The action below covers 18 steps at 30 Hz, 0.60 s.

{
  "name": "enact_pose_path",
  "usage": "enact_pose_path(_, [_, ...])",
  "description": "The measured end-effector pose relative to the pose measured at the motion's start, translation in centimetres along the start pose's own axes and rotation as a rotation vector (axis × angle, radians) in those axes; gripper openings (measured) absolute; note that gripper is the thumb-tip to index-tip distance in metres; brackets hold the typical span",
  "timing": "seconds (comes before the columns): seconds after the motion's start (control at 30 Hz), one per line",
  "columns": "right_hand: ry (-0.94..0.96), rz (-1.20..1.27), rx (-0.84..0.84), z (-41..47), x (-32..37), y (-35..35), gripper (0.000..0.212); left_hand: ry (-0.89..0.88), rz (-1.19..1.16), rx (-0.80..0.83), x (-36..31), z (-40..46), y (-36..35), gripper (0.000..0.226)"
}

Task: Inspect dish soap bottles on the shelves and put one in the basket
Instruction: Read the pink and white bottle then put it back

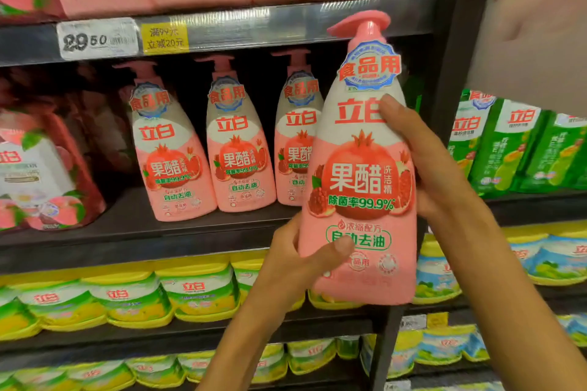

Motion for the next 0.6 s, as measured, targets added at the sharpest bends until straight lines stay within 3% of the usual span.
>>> enact_pose_path(0.07, [-0.011, -0.028, -0.001, 0.0, -0.4, -0.1, 0.023, 0.065, 0.000, 0.030, 0.1, -0.6, 0.1, 0.061])
enact_pose_path(0.2, [0.013, -0.147, -0.091, -0.5, -1.3, -0.7, 0.037, 0.108, -0.122, -0.080, 0.5, -1.3, -0.1, 0.086])
enact_pose_path(0.37, [-0.063, -0.149, -0.087, -0.5, -1.2, -1.7, 0.047, 0.126, -0.338, -0.110, 0.8, -1.2, -0.4, 0.058])
enact_pose_path(0.5, [-0.216, 0.003, -0.011, 0.0, -1.5, -1.8, 0.060, 0.134, -0.501, -0.057, 0.8, -1.2, -0.8, 0.058])
enact_pose_path(0.6, [-0.227, 0.142, 0.028, -0.1, -2.8, -1.7, 0.077, 0.143, -0.462, -0.047, 1.4, -1.5, -1.1, 0.053])
Point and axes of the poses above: each hand's wrist, its own z-axis towards the middle knuckle, its own y-axis out of the back of the hand, x = y × z, the point moved 3 cm from there along z, towards the middle knuckle, and after that the axes turned 6 degrees about -x, right-handed, at the moved point
